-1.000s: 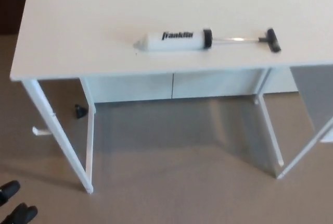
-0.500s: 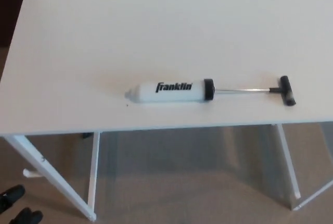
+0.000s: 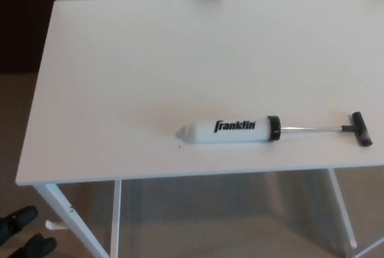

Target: The robot walks towards a desk on which an air pump is kept in the middle. It lifts it up and holds it with its left hand and uses its right hand to compress it by pushing its handle inwards.

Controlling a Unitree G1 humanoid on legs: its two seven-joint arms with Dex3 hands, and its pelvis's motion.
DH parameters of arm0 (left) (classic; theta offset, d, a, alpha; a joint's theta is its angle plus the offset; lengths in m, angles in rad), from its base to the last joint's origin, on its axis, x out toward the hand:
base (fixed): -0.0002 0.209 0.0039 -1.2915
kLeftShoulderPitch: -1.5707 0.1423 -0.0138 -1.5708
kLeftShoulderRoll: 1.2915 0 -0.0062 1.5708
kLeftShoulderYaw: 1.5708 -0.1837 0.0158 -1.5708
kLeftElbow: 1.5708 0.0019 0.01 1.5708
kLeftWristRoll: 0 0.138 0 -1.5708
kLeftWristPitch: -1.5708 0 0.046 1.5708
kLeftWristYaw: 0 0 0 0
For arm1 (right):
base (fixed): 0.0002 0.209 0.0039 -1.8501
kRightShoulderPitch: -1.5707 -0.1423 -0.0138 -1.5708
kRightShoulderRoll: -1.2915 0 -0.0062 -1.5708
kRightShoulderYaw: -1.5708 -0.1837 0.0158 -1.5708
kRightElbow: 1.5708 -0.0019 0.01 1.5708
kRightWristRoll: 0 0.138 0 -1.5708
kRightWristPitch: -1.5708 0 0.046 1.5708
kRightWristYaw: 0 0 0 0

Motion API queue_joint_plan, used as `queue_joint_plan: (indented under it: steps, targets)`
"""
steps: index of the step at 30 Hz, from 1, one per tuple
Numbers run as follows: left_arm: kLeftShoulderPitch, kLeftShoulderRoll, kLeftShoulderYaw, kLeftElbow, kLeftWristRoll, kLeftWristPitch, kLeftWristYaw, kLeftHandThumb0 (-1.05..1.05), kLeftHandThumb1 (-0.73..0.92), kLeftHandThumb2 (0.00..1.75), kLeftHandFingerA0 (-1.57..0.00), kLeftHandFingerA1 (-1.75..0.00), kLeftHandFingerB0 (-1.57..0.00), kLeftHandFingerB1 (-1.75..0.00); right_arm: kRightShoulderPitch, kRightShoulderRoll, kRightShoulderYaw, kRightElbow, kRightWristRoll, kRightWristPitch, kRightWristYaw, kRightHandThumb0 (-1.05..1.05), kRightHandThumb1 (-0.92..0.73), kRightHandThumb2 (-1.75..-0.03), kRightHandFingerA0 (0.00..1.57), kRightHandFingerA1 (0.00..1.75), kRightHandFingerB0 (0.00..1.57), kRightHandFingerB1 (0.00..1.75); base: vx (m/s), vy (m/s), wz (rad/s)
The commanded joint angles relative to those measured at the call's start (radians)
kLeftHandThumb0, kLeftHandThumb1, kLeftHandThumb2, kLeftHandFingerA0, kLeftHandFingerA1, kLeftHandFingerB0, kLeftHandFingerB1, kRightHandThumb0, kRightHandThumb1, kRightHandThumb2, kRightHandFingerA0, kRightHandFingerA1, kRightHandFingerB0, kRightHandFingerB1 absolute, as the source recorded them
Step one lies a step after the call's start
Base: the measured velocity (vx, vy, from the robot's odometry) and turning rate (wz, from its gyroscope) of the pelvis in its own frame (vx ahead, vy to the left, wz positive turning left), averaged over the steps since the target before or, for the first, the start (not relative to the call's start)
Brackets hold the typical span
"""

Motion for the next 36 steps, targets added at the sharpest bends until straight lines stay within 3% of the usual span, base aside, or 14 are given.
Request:
queue_joint_plan:
  steps: [1,12,14,15,21,23,24,26,27,28,29,33,34,36]
  targets:
    - [0.054,-0.003,-0.015,-0.082,-0.023,0.066,-0.013,-0.21,0.63,0.58,-0.75,-0.53,-0.59,-0.46,0.006,-0.012,-0.007,0.006,0.006,-0.016,-0.007,-0.29,-0.65,-0.59,0.81,0.52,0.54,0.42,0.1,-0.051,0.06]
    - [0.148,0.001,-0.001,-0.202,-0.055,0.137,-0.021,-0.2,0.67,0.59,-0.7,-0.53,-0.56,-0.45,0.007,-0.015,0.009,0.031,-0.01,-0.036,-0.01,-0.3,-0.65,-0.59,0.8,0.52,0.54,0.42,0.02,-0.011,0.01]
    - [0.172,-0.004,0.026,-0.236,-0.104,0.193,-0.02,-0.16,0.73,0.61,-0.58,-0.51,-0.47,-0.43,0.016,-0.016,0.009,0.034,-0.011,-0.057,-0.009,-0.29,-0.65,-0.59,0.8,0.53,0.54,0.43,0.0,0.0,0.0]
    - [0.198,0.006,0.077,-0.261,-0.181,0.261,-0.031,-0.17,0.79,0.65,-0.3,-0.42,-0.1,-0.25,0.031,-0.01,0.002,0.006,-0.001,-0.056,-0.013,-0.3,-0.64,-0.59,0.81,0.53,0.56,0.43,0.0,0.0,0.0]
    - [0.272,0.026,0.259,-0.338,-0.386,0.467,0.026,-0.2,0.71,0.61,-0.34,-0.38,-0.15,-0.28,0.071,-0.01,-0.045,-0.042,0.043,-0.059,-0.018,-0.35,-0.58,-0.57,0.84,0.49,0.56,0.4,0.0,0.0,0.0]
    - [0.342,0.049,0.352,-0.337,-0.4,0.441,0.014,-0.18,0.71,0.61,-0.31,-0.38,-0.11,-0.28,0.201,0.027,-0.097,-0.26,0.167,0.005,0.007,-0.33,-0.58,-0.57,0.85,0.52,0.59,0.42,0.0,0.0,0.0]
    - [0.385,0.084,0.419,-0.295,-0.37,0.374,-0.004,-0.19,0.64,0.59,-0.4,-0.39,-0.1,-0.25,0.276,0.036,-0.15,-0.345,0.237,0.001,0.031,-0.32,-0.61,-0.57,0.84,0.49,0.59,0.42,0.0,0.0,0.0]
    - [0.385,0.084,0.419,-0.295,-0.37,0.374,-0.004,-0.19,0.64,0.59,-0.4,-0.39,-0.1,-0.25,0.276,0.036,-0.15,-0.345,0.237,0.001,0.031,-0.32,-0.61,-0.57,0.84,0.49,0.59,0.42,0.0,0.0,0.0]
    - [0.421,0.135,0.525,-0.237,-0.337,0.282,-0.006,-0.16,0.46,0.89,-0.38,-0.57,-0.15,-0.48,0.353,0.038,-0.234,-0.401,0.317,-0.032,0.068,-0.33,-0.62,-0.57,0.83,0.49,0.6,0.42,0.0,0.0,0.0]
    - [0.424,0.151,0.565,-0.22,-0.332,0.254,0.003,-0.16,0.46,0.89,-0.38,-0.57,-0.15,-0.48,0.37,0.036,-0.265,-0.405,0.34,-0.047,0.081,-0.33,-0.62,-0.57,0.83,0.49,0.6,0.42,0.0,0.0,0.0]
    - [0.409,0.131,0.633,-0.297,-0.385,0.203,0.036,-0.15,0.57,0.6,-0.17,-0.34,-0.1,-0.21,0.375,0.036,-0.307,-0.427,0.388,-0.053,0.087,-0.4,-0.58,-0.59,0.86,0.49,0.61,0.42,0.0,0.0,0.0]
    - [0.381,0.071,0.758,-0.685,-0.546,0.133,0.149,-0.14,0.57,0.58,-0.23,-0.36,-0.11,-0.24,0.406,0.061,-0.356,-0.612,0.474,-0.035,0.047,-0.36,-0.62,-0.59,0.83,0.49,0.62,0.43,0.01,-0.06,0.0]
    - [0.373,0.085,0.774,-0.785,-0.559,0.124,0.169,-0.12,0.58,0.99,-0.02,-0.49,0.0,-0.48,0.417,0.065,-0.356,-0.668,0.48,-0.035,0.035,-0.37,-0.63,-0.58,0.85,0.48,0.61,0.42,0.01,-0.08,0.01]
    - [0.366,0.096,0.785,-0.839,-0.563,0.122,0.179,-0.12,0.58,0.99,-0.02,-0.49,0.0,-0.48,0.422,0.068,-0.358,-0.7,0.483,-0.033,0.031,-0.37,-0.63,-0.58,0.85,0.48,0.61,0.42,0.0,-0.041,0.01]
